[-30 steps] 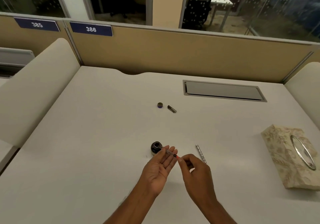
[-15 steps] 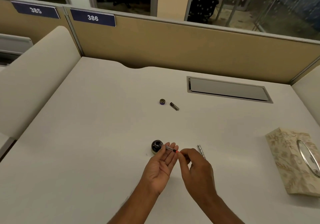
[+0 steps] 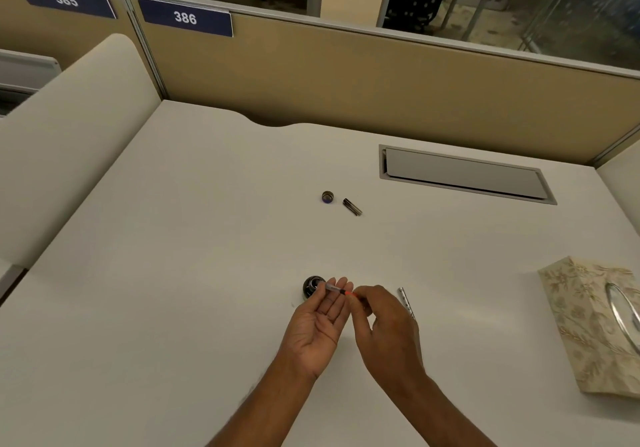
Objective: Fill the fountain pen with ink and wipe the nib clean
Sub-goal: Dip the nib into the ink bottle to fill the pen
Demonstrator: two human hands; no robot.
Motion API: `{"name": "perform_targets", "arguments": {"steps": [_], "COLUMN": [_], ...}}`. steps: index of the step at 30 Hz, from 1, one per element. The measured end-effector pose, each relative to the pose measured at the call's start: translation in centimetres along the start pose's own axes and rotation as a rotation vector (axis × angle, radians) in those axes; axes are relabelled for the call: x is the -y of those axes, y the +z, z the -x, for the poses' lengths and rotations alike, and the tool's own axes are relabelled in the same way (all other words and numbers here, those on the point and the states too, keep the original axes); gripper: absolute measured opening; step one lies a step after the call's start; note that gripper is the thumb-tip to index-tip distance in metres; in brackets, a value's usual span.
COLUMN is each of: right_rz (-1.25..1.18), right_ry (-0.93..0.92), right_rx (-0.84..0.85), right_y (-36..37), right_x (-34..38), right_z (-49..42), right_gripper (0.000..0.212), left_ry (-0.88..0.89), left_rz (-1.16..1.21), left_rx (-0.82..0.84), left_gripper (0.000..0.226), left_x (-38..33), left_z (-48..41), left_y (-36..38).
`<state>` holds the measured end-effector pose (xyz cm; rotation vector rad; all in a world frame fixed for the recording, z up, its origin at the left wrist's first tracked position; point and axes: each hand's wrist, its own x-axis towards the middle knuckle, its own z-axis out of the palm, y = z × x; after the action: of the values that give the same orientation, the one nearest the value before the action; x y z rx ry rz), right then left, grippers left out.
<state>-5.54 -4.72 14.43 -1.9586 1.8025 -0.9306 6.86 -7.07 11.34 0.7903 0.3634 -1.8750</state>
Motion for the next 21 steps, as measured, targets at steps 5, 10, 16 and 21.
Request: {"name": "perform_targets", "arguments": {"steps": [5,10,16,21], "right_rz": [0.003,0.018,-0.017,0.004], "right_ry": [-0.032,-0.045,-0.073,-0.079], "right_rx": [-0.008,0.004,0.036,0.06], "right_y": [0.2,0.3,0.8,1.3], "right_x": [-0.1,0.0,-0.1,-0.1], "right_z": [-0.7,-1.1,-1.4,-1.8], "right_gripper": [0.01,0.011,0.015,0.015], "left_ry": [-0.006,-0.015,-0.038,-0.051], "left_rz": [0.012,0.046,0.114,0.151], "left_rx": [0.002,-0.001,0.014,0.018], "left_gripper": [0.022,0.023,0.022,0.022], "left_x": [0.1,0.0,0.0,-0.1], "left_z": [0.0,0.2,0.7,0.8], "left_y": [0.3,0.5,0.9,1.0]}}
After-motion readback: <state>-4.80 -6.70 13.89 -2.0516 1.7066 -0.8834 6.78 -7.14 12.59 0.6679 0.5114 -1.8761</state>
